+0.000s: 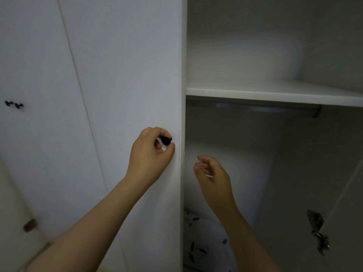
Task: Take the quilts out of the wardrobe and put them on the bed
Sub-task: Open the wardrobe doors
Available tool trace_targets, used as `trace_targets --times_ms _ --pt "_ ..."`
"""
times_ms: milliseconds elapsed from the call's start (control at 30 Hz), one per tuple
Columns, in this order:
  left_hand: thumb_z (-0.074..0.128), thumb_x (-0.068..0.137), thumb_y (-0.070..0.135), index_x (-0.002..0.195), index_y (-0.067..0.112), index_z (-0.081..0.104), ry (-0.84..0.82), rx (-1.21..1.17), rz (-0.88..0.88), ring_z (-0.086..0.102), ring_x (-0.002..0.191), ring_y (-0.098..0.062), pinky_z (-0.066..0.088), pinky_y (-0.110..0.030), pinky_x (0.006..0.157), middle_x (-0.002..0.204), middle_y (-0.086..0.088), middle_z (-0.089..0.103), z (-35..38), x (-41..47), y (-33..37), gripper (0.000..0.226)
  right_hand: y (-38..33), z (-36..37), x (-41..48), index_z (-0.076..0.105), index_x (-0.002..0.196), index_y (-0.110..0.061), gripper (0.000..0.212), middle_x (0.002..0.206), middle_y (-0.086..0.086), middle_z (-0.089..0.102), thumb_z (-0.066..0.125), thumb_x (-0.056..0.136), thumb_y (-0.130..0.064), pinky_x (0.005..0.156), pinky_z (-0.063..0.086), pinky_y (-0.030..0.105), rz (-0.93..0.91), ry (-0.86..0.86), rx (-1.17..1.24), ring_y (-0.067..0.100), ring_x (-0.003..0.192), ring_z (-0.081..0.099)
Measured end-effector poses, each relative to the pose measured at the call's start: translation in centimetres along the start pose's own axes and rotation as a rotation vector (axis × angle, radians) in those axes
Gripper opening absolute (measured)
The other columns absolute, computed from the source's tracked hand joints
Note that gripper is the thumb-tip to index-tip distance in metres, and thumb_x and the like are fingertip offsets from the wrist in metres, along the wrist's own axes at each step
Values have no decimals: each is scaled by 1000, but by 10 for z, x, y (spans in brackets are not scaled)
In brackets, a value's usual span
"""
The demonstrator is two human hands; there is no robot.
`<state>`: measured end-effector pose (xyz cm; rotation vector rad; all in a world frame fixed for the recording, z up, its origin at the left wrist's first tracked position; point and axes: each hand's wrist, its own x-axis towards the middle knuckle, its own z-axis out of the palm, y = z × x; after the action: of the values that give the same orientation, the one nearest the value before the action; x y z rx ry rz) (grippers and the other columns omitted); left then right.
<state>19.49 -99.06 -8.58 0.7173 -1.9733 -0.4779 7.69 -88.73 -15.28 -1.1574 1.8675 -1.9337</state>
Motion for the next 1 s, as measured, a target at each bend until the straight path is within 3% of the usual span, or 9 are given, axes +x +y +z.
trace_targets --times_ms 133,267,333,500,667,767,900,1000 --pt "67 80 18 87 29 62 39 -62 -27 56 70 -8 48 -13 63 87 11 61 -31 -18 -10 13 -12 16 -7 59 118 -19 29 100 -3 66 60 90 -23 75 48 7 -18 -128 31 -3 87 61" --pt "69 78 14 86 26 66 65 -154 -70 57 65 -9 52 -15 60 86 8 65 -56 -31 -19 16 -27 34 -17 61 119 -17 32 103 -1 69 62 88 -21 85 53 22 -46 -309 84 7 94 66" --pt "70 77 13 86 26 66 54 -175 -73 57 62 -9 53 -17 59 86 8 65 -67 -36 -23 16 -33 44 -22 66 113 -13 26 100 -2 72 64 87 -15 85 54 23 -63 -375 114 8 93 68" --pt "69 78 10 86 23 66 25 -219 -72 56 57 -6 50 -14 56 80 9 63 -93 -46 -29 16 -40 63 -30 74 88 -15 14 85 1 75 71 78 -6 79 58 30 -107 -356 135 14 82 71" --pt "65 83 13 102 23 67 27 -301 -122 66 77 -22 60 -36 68 95 4 69 -121 -63 -51 22 -49 79 -39 74 76 -22 22 74 -9 75 75 72 -1 71 56 20 -125 -389 156 10 73 71" --pt "60 78 24 99 26 67 86 -315 -212 67 82 -21 58 -45 73 99 6 70 -133 -75 -73 22 -55 86 -44 75 77 -18 18 74 -6 75 76 71 -1 70 56 19 -128 -409 145 10 71 71" --pt "60 76 26 94 28 68 145 -308 -320 67 86 -19 56 -46 81 95 4 72 -151 -91 -97 20 -63 102 -55 73 77 -20 19 74 -9 75 77 70 -3 65 52 12 -143 -454 134 6 68 70" --pt "62 75 26 94 25 69 193 -294 -371 67 86 -18 57 -43 82 94 2 72 -169 -104 -111 20 -67 119 -63 73 80 -14 16 77 1 75 80 68 -7 67 57 19 -150 -473 140 12 70 71"
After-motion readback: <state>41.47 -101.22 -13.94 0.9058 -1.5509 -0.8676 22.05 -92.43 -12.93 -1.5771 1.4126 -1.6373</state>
